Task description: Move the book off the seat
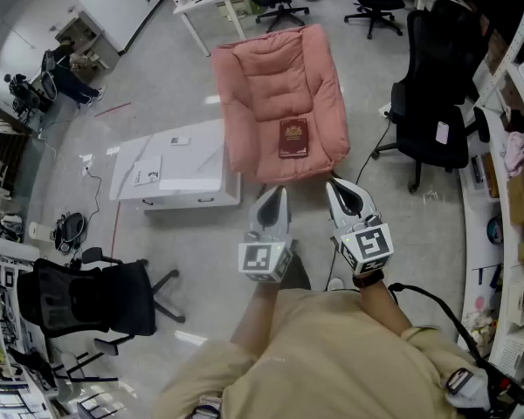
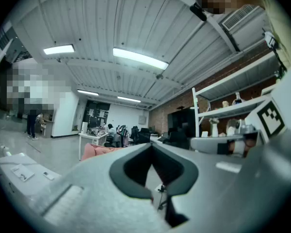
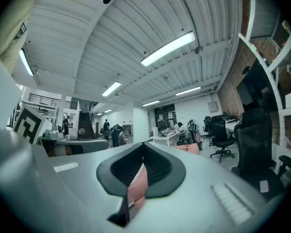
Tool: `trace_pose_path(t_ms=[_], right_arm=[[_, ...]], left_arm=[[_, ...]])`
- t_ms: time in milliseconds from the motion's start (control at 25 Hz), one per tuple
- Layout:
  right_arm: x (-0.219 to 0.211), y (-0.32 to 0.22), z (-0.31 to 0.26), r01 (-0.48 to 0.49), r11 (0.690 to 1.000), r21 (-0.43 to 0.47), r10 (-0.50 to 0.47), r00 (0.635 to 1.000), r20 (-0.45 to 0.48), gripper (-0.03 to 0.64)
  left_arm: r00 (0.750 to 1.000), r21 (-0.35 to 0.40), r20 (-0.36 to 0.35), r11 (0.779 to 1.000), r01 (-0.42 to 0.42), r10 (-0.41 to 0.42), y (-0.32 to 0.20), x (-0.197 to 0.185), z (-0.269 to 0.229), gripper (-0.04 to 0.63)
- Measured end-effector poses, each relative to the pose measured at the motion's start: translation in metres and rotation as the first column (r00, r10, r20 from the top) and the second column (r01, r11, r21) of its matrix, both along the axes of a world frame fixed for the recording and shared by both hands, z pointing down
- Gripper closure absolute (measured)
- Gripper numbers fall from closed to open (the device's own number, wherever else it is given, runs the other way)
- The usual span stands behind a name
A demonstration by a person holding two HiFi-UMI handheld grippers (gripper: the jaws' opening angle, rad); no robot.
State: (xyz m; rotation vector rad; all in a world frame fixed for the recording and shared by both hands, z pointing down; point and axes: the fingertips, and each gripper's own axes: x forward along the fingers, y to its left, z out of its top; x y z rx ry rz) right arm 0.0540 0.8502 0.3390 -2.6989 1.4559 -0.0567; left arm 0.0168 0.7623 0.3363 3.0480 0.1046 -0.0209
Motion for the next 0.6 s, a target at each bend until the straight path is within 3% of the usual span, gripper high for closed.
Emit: trace_pose_path(t_ms=[280, 600], right_arm=[[0.07, -0.031, 0.033, -0.057, 0.998, -0.02, 0.059, 0.989, 0.132, 0.611], [0.144, -0.132, 0.055, -0.019, 0.989, -0.145, 0.043, 0.985, 0.165, 0.609]], left_arm=[[0.999, -0.028, 0.052, 1.0, 0.0, 0.001, -0.051, 0.057, 0.036, 0.592], [0.998, -0.063, 0.043, 0.997, -0.034, 0.037, -0.154, 0.141, 0.042, 0.592]])
